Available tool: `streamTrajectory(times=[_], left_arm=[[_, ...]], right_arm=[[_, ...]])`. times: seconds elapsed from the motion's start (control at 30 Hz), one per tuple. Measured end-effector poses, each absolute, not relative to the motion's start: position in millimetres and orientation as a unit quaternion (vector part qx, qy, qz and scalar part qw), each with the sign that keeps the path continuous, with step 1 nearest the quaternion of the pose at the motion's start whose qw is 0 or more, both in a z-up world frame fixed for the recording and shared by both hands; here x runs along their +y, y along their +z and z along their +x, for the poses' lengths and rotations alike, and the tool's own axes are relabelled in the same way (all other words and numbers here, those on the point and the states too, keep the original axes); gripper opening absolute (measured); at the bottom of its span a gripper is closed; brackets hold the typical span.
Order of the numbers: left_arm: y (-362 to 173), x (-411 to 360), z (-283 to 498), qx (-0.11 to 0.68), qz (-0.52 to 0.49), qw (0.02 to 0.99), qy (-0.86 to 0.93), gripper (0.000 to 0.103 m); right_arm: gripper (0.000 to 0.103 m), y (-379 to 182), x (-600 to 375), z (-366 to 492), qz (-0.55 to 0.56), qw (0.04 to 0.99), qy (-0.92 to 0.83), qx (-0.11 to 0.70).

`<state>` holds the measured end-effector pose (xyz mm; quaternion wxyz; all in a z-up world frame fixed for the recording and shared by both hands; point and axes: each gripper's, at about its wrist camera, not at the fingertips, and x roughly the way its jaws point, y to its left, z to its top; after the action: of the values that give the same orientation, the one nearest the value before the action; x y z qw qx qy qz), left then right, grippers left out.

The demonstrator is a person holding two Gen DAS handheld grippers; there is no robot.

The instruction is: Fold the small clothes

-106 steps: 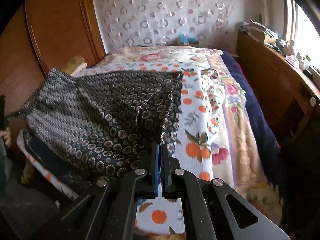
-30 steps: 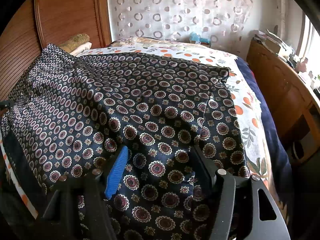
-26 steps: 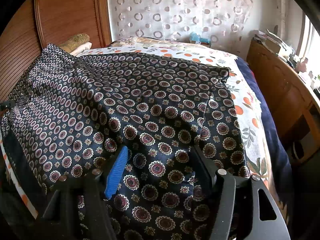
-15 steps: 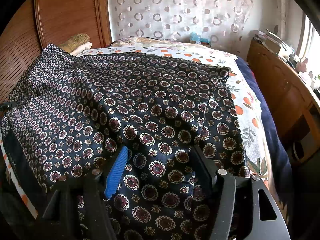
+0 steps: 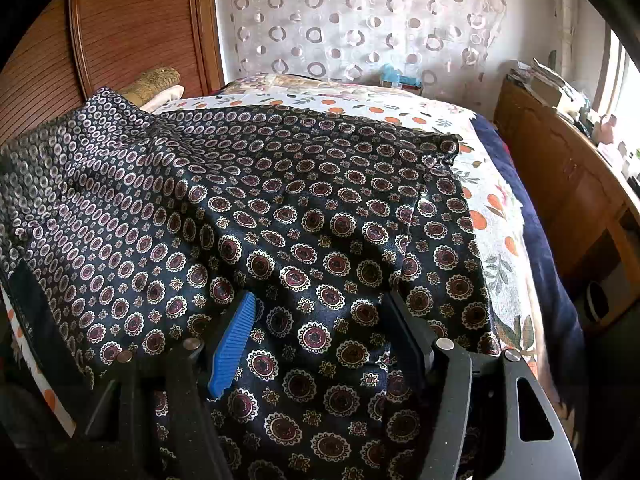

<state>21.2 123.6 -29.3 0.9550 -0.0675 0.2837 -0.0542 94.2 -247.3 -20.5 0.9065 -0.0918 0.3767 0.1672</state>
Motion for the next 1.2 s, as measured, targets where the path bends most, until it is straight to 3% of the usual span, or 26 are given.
streamTrajectory(times=[0.23,0.4,0.57,1.13,1.2], left_arm=[[-9,89,34,0.26,-0.046,0.959,-0.1,0.004],[5,64,41,0.249,-0.035,0.959,-0.129,0.004],[23,30,55,0.235,-0.02,0.958,-0.164,0.004],[65,-75,89,0.214,0.031,0.944,-0.248,0.004],[63,-81,91,0.23,0.04,0.94,-0.25,0.009]], right_arm=[[0.067,-21,-247,95,-0.093,0.906,0.169,0.377],[0.075,-23,-241,96,-0.102,0.902,0.177,0.381],[0.075,-22,-241,95,-0.097,0.904,0.175,0.379],[0.075,27,-278,26,-0.035,0.945,0.15,0.288],[0.075,25,-277,22,-0.036,0.945,0.152,0.286]])
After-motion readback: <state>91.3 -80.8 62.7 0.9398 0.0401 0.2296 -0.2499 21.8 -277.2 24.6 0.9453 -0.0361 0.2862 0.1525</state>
